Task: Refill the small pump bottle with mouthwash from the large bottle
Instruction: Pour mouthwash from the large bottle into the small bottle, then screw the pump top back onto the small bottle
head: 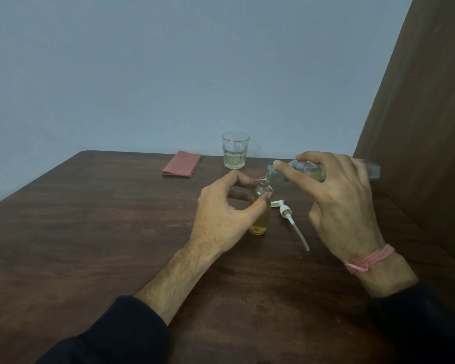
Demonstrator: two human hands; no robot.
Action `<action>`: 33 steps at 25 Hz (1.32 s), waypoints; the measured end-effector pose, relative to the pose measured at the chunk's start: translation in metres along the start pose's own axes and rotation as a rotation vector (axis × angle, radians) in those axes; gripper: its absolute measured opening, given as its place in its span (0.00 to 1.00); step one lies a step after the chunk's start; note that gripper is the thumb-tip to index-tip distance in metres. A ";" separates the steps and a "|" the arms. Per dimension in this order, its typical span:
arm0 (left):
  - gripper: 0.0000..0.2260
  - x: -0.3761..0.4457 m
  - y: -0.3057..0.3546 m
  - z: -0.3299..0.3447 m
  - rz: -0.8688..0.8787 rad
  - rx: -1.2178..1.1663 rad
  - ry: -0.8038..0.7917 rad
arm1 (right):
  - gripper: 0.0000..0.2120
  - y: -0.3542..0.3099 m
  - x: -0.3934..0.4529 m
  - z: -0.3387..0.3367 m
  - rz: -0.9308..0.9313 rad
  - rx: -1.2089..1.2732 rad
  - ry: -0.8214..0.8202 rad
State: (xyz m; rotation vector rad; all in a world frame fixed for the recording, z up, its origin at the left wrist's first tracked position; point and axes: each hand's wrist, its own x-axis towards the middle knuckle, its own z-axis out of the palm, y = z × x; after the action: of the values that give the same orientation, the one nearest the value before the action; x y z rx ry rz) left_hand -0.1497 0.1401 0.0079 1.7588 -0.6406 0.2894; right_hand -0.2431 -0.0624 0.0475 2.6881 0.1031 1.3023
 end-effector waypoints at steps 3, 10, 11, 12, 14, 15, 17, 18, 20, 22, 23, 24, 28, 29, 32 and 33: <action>0.11 0.000 0.001 0.000 -0.006 0.005 -0.002 | 0.46 -0.001 -0.001 -0.001 0.011 0.008 -0.013; 0.16 -0.001 0.003 -0.001 0.002 -0.009 0.002 | 0.43 0.000 -0.004 0.002 0.096 0.113 -0.020; 0.17 -0.002 0.003 -0.001 0.006 -0.012 0.001 | 0.44 0.002 -0.004 0.003 0.125 0.143 -0.011; 0.18 -0.002 0.003 -0.001 0.009 -0.008 0.000 | 0.44 0.005 -0.005 0.005 0.151 0.178 0.004; 0.21 -0.001 0.003 -0.001 0.009 0.014 -0.004 | 0.42 0.010 -0.005 0.008 0.194 0.276 0.035; 0.22 -0.001 0.003 -0.001 0.008 0.028 -0.010 | 0.42 0.013 -0.006 0.010 0.222 0.338 0.045; 0.23 -0.001 0.003 -0.001 0.008 0.046 -0.026 | 0.41 0.018 -0.006 0.013 0.306 0.465 0.051; 0.23 -0.001 0.002 -0.001 0.008 0.044 -0.033 | 0.41 0.020 -0.006 0.015 0.363 0.528 0.053; 0.23 0.000 0.001 0.000 0.008 0.022 -0.042 | 0.40 0.026 -0.004 0.017 0.506 0.669 0.054; 0.25 0.000 -0.001 0.001 0.006 -0.009 -0.041 | 0.39 0.032 -0.003 0.018 0.647 0.855 0.055; 0.26 0.000 -0.002 0.002 0.006 -0.024 -0.041 | 0.38 0.035 -0.004 0.018 0.703 0.953 0.057; 0.27 0.001 -0.003 0.003 0.007 -0.039 -0.042 | 0.37 0.038 -0.004 0.017 0.742 1.028 0.061; 0.29 0.000 -0.007 0.005 0.010 -0.075 -0.053 | 0.37 0.051 -0.007 0.017 0.817 1.215 0.099; 0.29 0.001 -0.007 0.006 0.010 -0.075 -0.054 | 0.37 0.055 -0.008 0.018 0.834 1.253 0.094; 0.30 0.001 -0.009 0.006 0.008 -0.081 -0.058 | 0.37 0.060 -0.012 0.023 0.861 1.320 0.017; 0.31 0.002 -0.010 0.005 0.006 -0.078 -0.060 | 0.37 0.059 -0.013 0.025 0.867 1.333 -0.012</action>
State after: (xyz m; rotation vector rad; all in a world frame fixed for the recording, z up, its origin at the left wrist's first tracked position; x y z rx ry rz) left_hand -0.1438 0.1361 -0.0006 1.6960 -0.6922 0.2135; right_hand -0.2320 -0.1254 0.0320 4.1493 -0.3934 1.8571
